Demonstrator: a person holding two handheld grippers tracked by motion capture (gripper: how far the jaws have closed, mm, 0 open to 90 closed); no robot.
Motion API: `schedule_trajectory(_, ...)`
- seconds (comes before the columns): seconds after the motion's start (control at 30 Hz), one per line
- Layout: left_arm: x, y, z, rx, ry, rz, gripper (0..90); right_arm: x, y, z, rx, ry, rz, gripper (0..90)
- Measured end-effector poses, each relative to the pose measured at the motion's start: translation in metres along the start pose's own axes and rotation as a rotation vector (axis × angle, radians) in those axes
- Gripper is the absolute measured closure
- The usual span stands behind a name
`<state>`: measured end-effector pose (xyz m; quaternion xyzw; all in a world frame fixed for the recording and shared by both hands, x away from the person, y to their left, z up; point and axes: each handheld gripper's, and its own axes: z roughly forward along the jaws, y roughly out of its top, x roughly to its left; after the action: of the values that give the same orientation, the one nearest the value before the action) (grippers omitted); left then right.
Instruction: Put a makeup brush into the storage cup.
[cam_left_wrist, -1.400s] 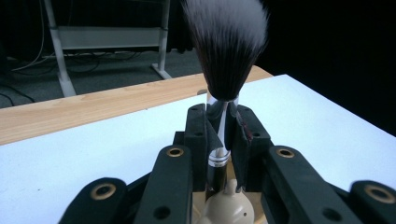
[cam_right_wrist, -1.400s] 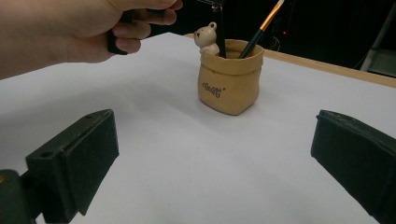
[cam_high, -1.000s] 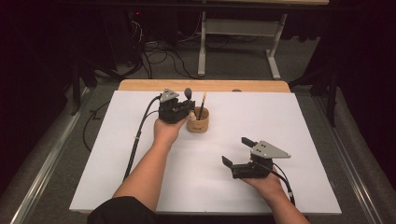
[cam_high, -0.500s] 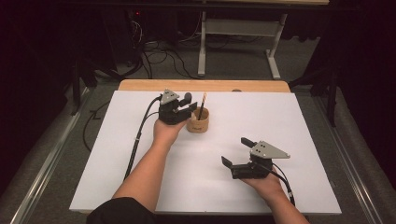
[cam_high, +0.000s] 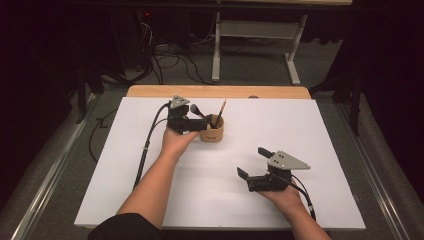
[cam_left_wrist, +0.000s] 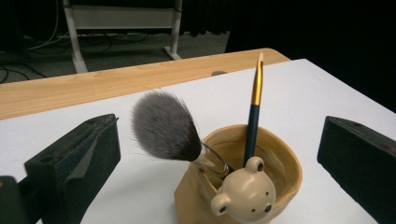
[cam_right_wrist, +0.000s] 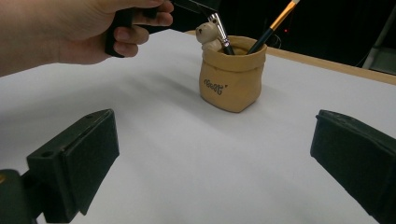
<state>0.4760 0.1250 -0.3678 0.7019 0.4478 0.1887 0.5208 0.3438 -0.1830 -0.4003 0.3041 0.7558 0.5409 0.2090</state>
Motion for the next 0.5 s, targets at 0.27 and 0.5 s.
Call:
schedule_trajectory(0.27, -0.006, 0.001, -0.006, 0.002, -0.014, 0.021, 0.0, 0.000, 0.000, 0.000, -0.001, -0.002, -0.002, 2.8)
schedule_trajectory(0.5, -0.009, -0.001, -0.017, 0.019, -0.020, 0.021, 0.0, 0.000, 0.000, 0.000, 0.002, -0.008, 0.008, 2.8)
